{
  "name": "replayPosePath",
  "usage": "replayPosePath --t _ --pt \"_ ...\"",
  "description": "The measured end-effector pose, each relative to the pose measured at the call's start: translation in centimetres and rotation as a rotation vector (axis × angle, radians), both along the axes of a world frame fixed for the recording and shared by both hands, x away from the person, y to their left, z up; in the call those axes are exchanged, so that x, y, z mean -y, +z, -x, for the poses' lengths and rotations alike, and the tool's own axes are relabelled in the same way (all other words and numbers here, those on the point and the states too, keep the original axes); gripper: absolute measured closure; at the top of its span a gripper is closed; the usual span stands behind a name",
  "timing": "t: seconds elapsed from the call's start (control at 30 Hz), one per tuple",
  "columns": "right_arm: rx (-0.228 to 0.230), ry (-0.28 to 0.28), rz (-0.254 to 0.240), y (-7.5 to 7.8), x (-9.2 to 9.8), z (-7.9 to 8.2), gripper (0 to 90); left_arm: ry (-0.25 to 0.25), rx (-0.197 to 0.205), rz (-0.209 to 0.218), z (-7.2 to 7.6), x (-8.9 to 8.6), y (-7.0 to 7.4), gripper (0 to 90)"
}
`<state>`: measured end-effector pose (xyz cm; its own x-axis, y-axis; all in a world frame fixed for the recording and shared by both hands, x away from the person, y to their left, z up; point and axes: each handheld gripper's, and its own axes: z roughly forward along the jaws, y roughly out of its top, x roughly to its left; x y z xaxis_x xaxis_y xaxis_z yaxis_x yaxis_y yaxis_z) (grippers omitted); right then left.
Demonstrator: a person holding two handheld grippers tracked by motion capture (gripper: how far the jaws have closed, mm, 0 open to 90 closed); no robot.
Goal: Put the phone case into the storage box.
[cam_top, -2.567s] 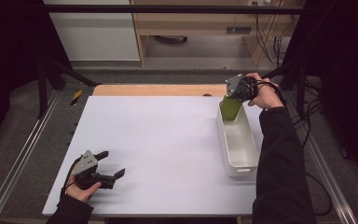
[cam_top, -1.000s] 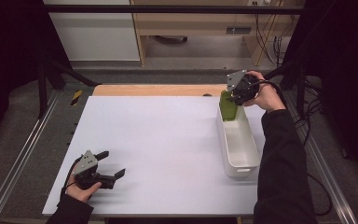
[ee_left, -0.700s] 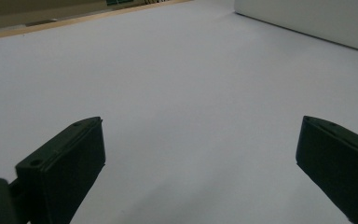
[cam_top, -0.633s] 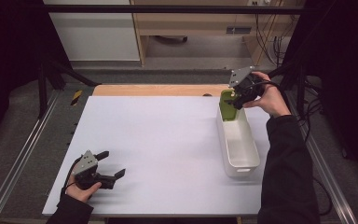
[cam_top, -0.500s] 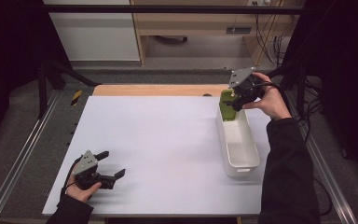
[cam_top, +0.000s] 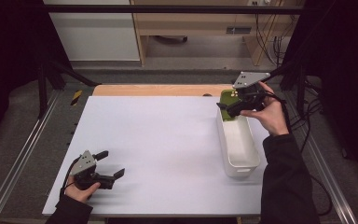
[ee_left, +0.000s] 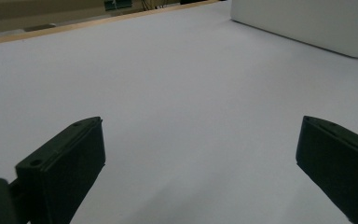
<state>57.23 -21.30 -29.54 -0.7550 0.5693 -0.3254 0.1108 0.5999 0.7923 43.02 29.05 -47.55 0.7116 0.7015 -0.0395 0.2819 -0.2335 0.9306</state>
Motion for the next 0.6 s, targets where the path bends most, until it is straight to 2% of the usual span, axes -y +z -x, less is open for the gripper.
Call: replayPosePath --t 0.07,0.17,0.37,0.6 --pt "-0.059 -0.014 -0.036 -0.1 -0.1 0.7 5.8 -0.002 0.001 0.004 0.0 0.0 0.0 1.0" --pt "-0.086 -0.039 -0.059 -0.4 -0.2 1.8 4.7 -0.005 0.003 0.008 0.1 0.0 0.1 1.0" --pt "-0.09 -0.044 -0.14 -1.0 -0.1 4.0 3.2 -0.012 0.004 0.011 0.1 0.0 0.1 0.9" --pt "-0.058 -0.059 -0.225 -2.1 0.2 6.4 2.6 -0.018 0.009 0.019 0.2 0.1 0.2 0.8"
